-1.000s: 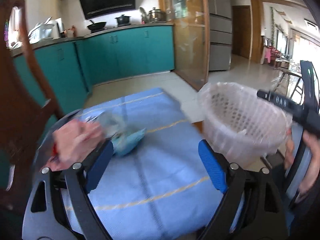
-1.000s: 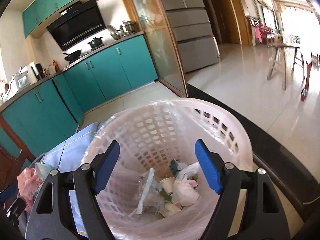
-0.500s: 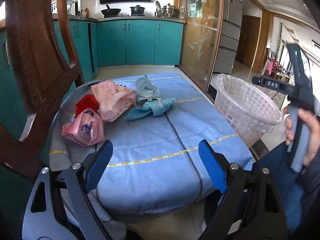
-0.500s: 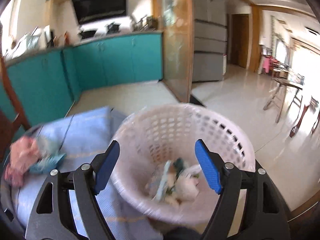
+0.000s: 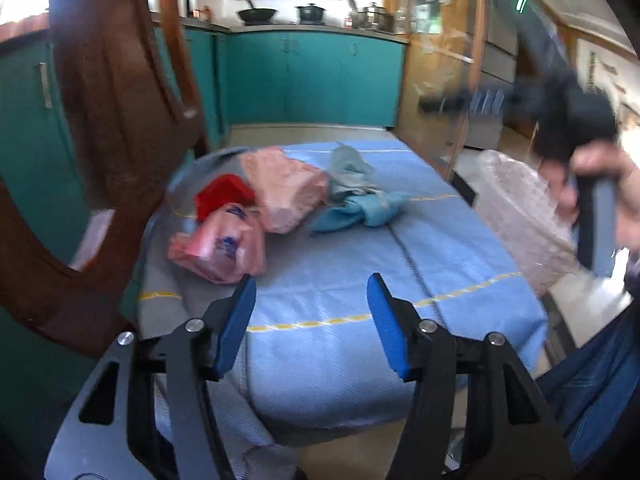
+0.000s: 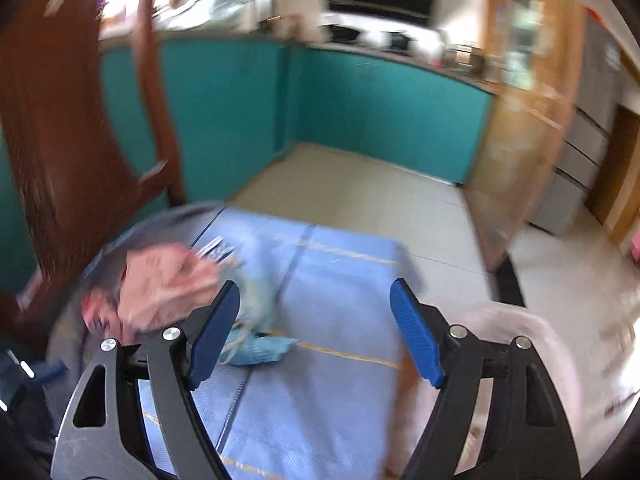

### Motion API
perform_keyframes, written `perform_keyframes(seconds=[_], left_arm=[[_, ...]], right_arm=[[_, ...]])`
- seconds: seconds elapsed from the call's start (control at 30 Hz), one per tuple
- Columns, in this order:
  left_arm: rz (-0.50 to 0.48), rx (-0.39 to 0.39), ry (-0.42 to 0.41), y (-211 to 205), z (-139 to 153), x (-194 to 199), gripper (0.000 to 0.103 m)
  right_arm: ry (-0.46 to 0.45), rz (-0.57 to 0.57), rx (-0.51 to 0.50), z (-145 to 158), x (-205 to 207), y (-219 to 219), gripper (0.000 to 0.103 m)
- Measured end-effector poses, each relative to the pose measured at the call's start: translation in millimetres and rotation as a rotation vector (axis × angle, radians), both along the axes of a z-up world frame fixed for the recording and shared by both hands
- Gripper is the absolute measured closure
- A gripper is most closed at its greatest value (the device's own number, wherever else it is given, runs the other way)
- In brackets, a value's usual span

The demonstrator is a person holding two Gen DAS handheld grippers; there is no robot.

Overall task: Collect trash
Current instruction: 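Grasp the light blue face mask with the right gripper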

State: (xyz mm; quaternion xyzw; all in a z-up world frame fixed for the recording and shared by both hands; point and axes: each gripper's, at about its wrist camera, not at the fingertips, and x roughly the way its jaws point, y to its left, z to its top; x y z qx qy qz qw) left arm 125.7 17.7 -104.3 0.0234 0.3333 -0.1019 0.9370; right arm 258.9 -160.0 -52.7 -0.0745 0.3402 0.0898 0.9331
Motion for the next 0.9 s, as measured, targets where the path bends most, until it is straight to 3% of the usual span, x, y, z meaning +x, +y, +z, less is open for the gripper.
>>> perform_keyframes(seconds=[0.1,0.17,0.23,0.3,0.33,0.37,0.4,0.43,0.5,0.63,0.73,0.77,0.8,0.83,0.9], left_arm=[[0.037,-0.004,0.014,4,1,6,0.045],[0.056,0.035,0.002,3,3,10,0.045],[0.070,0.065,-0.006,1,6,16,0.045],[0.083,0.068,0.007,0,8,24,0.045],[0.094,0.065,0.018,0,8,29,0.045],[0.106,0.058,0.032,0,9,34,0.045],[0.112,0.049,0.044,0,8,39,0.045],[0.118,0.040,0.058,0,8,44,0.045],[0.128,0.036,0.069,-1,8,51,0.045],[0.132,0.068,0.065,-7,10,65,0.044],[0.144,0.075,0.048,-7,14,71,0.033],[0.155,0.081,0.045,-6,15,72,0.032],[0.167,0.086,0.047,-4,14,75,0.032],[0.181,0.092,0.058,-2,14,77,0.032],[0.199,0.099,0.104,2,8,85,0.032]], right_arm=[[0.095,0.057,0.133,-34,22,5,0.042],[0.134,0.056,0.155,-55,31,6,0.042],[0.256,0.092,0.208,-79,43,6,0.042],[0.277,0.119,0.230,-87,42,4,0.042],[0.281,0.126,0.227,-89,39,5,0.042],[0.293,0.143,0.237,-89,38,3,0.050],[0.309,0.175,0.260,-86,36,3,0.069],[0.330,0.211,0.284,-83,32,1,0.074],[0.334,0.258,0.264,-77,21,-2,0.080],[0.332,0.362,0.250,-63,1,-9,0.080],[0.367,0.468,0.251,-54,-12,-15,0.079],[0.342,0.452,0.211,-52,-15,-15,0.070],[0.307,0.398,0.166,-50,-16,-18,0.048],[0.297,0.367,0.163,-49,-14,-21,0.037],[0.306,0.333,0.220,-48,-8,-28,0.037]])
